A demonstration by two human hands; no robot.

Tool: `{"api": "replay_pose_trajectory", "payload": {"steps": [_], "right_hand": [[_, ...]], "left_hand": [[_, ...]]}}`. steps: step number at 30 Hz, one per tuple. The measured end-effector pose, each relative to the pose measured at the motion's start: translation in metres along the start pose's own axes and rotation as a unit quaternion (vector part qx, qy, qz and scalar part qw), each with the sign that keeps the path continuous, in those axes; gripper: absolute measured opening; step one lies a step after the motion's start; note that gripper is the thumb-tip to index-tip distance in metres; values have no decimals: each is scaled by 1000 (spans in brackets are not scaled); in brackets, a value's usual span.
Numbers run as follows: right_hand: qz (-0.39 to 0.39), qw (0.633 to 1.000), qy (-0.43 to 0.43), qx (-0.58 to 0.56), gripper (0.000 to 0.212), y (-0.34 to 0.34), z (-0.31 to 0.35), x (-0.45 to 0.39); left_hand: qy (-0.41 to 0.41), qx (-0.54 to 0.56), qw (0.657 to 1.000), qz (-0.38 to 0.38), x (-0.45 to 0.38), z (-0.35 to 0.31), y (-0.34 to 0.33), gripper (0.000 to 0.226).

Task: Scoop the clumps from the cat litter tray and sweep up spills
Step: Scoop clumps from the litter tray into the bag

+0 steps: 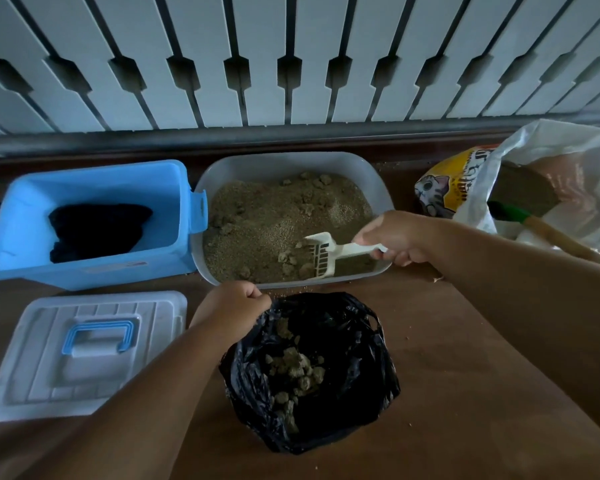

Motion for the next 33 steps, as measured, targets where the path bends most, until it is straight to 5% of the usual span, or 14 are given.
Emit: {"api": "replay_pose_trajectory", "payload": {"steps": [6,17,33], "right_hand": [[63,992,-5,-114,16,-37,-29,-20],[131,964,115,-201,24,-54,-22,-14],[135,952,133,-240,34,-30,-26,-2]], "left_hand": [[20,33,999,-5,-3,2,1,30],[16,35,999,24,-10,7,1,35],[-1,31,998,55,-9,0,-4,24]]}}
Point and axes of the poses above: each hand's wrist, its own x-axis away from the middle knuckle, its own y-axis out of the back of the hand, z = x × y, the point moved 10 cm from there along -x, towards the middle knuckle, and after that the axes turned 9 degrees about z, right-handed, at the moved point
